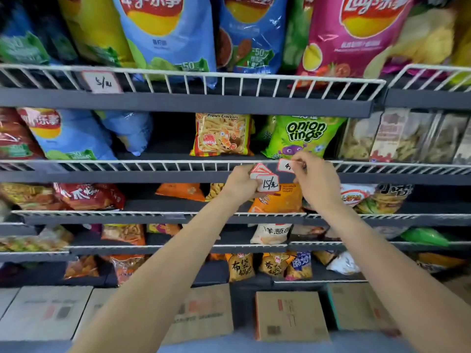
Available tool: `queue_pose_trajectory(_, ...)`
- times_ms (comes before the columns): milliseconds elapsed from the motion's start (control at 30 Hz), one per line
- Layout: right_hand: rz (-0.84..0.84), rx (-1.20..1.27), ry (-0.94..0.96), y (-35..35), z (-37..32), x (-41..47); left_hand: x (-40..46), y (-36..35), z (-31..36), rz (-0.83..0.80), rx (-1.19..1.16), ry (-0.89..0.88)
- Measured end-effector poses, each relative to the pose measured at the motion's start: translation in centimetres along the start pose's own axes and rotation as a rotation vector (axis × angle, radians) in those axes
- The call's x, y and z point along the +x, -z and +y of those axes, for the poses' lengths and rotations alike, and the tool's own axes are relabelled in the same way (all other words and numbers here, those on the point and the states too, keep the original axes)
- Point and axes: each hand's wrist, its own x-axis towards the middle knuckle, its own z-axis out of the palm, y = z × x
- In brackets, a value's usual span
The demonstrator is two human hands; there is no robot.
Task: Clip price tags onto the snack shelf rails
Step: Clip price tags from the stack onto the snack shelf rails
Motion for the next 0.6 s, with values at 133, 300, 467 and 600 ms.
queue_pose_trajectory(133,-0.039,-0.153,0.125,-0.2,0.4,1.4,0.7,-0.9,0.5,0.022,-0.035,0.005)
queue_pose_trajectory(300,-0.016,-0.126,0.129,-0.5,0.3,2.1,1.0,-1.3,-0.1,0.042,-0.036,0.021)
queue_pose_trajectory(467,-0.007,0.025,0.136,-0.7,0.8,2.5,1.5,-1.5,-0.2,0.064,-0.039,0.038)
queue_pose_trajectory(600,-0.015,0.040,0.149,-0.5,1.0,2.7,1.4,-1.9,-0.3,0.073,-0.018,0.015)
